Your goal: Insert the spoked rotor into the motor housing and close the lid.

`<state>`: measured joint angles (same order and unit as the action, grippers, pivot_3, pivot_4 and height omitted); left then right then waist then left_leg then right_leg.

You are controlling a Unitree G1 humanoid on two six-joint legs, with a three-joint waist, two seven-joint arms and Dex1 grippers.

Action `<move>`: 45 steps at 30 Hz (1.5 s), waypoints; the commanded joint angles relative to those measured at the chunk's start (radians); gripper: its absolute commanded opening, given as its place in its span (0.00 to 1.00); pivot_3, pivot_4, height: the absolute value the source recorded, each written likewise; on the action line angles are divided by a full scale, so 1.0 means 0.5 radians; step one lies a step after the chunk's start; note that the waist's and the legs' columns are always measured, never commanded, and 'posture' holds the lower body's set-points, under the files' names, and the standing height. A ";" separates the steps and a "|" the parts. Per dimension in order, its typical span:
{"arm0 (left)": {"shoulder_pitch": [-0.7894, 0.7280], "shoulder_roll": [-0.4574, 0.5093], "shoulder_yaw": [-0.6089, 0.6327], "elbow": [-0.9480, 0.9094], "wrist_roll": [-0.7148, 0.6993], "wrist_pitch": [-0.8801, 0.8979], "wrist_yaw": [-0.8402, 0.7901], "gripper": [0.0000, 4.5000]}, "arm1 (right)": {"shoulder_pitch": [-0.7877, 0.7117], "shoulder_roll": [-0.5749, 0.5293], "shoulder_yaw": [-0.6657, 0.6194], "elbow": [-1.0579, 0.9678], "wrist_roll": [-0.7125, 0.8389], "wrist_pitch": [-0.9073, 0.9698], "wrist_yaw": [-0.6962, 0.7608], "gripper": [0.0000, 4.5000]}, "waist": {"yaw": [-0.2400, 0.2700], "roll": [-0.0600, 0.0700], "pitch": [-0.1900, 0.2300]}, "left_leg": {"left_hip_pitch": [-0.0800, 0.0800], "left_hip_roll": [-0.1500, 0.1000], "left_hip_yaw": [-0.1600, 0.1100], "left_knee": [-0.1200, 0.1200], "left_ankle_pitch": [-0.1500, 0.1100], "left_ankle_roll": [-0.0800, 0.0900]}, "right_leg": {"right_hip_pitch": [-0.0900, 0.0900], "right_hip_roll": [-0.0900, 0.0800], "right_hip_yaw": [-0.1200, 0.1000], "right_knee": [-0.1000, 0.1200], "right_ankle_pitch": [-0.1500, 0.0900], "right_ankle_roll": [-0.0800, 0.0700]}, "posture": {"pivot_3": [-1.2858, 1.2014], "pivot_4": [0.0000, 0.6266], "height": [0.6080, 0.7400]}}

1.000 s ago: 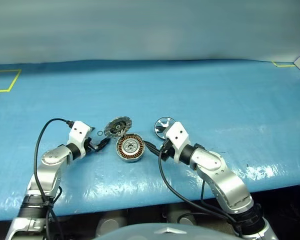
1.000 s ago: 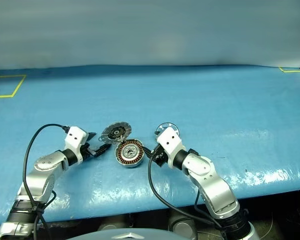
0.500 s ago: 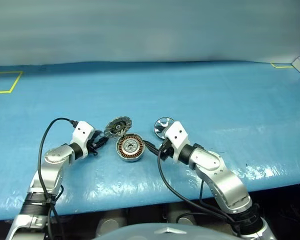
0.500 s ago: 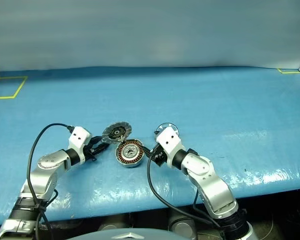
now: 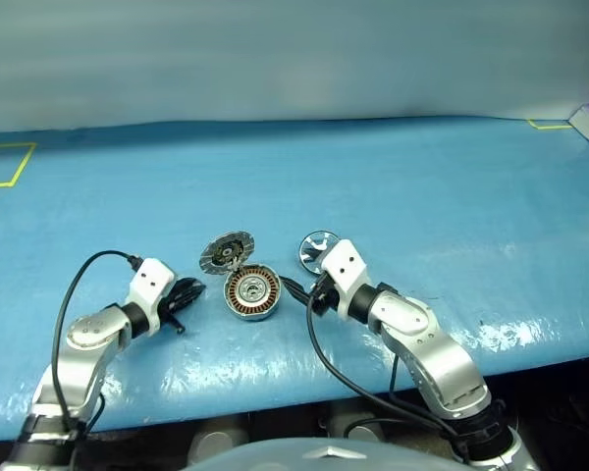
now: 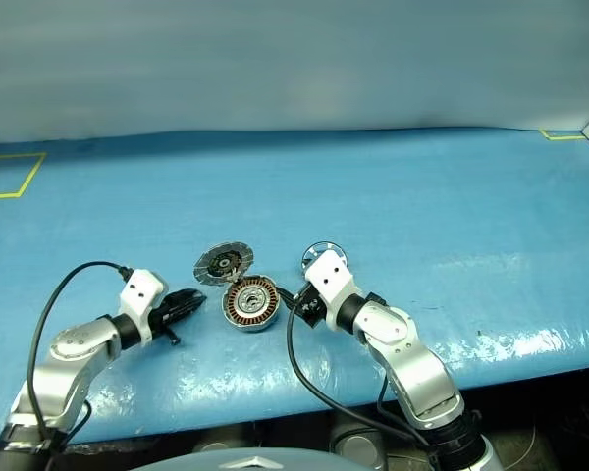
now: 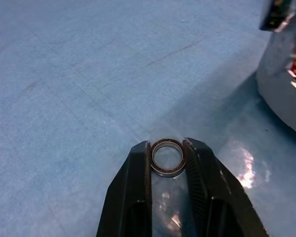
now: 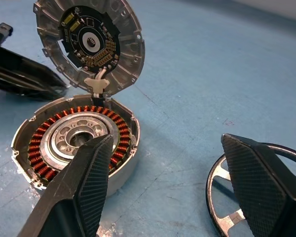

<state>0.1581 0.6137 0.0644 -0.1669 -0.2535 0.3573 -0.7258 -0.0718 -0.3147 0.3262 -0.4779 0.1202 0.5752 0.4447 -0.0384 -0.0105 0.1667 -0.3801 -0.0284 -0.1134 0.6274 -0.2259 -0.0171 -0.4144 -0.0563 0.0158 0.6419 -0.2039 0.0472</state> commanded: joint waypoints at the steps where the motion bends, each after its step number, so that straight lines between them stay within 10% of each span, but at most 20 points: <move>1: 0.248 0.138 0.011 -0.215 -0.104 0.106 -0.193 0.14 | 0.005 0.015 -0.014 -0.080 0.005 -0.018 -0.019 0.82 | 0.003 0.001 0.000 | 0.000 0.001 0.000 -0.001 -0.001 -0.001 | 0.000 0.001 0.000 -0.001 -0.001 -0.001 | 0.52 0.24 1.00; 16: 0.452 0.109 -0.041 -0.908 -0.402 0.223 -0.195 0.14 | -0.004 0.032 -0.019 -0.068 0.039 0.019 -0.007 0.82 | 0.014 -0.004 0.006 | -0.002 0.004 -0.002 0.000 -0.002 -0.002 | -0.001 0.001 -0.005 -0.002 -0.002 -0.002 | 0.52 0.24 1.00; 45: -0.229 -0.086 -0.406 -0.570 -0.020 0.205 0.111 0.14 | 0.544 0.025 -0.196 0.290 0.244 -0.932 0.349 0.82 | 0.024 -0.007 0.009 | -0.003 0.004 -0.001 0.001 -0.002 -0.003 | 0.000 0.003 -0.005 -0.003 -0.002 -0.002 | 0.52 0.24 1.00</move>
<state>0.0554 0.5740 -0.1307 -0.4465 -0.2748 0.4681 -0.6782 0.2049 -0.3119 0.2280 -0.3259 0.2399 0.1398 0.6175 -0.0266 -0.0139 0.1710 -0.3815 -0.0265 -0.1140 0.6278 -0.2269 -0.0184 -0.4144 -0.0546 0.0134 0.6405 -0.2049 0.0464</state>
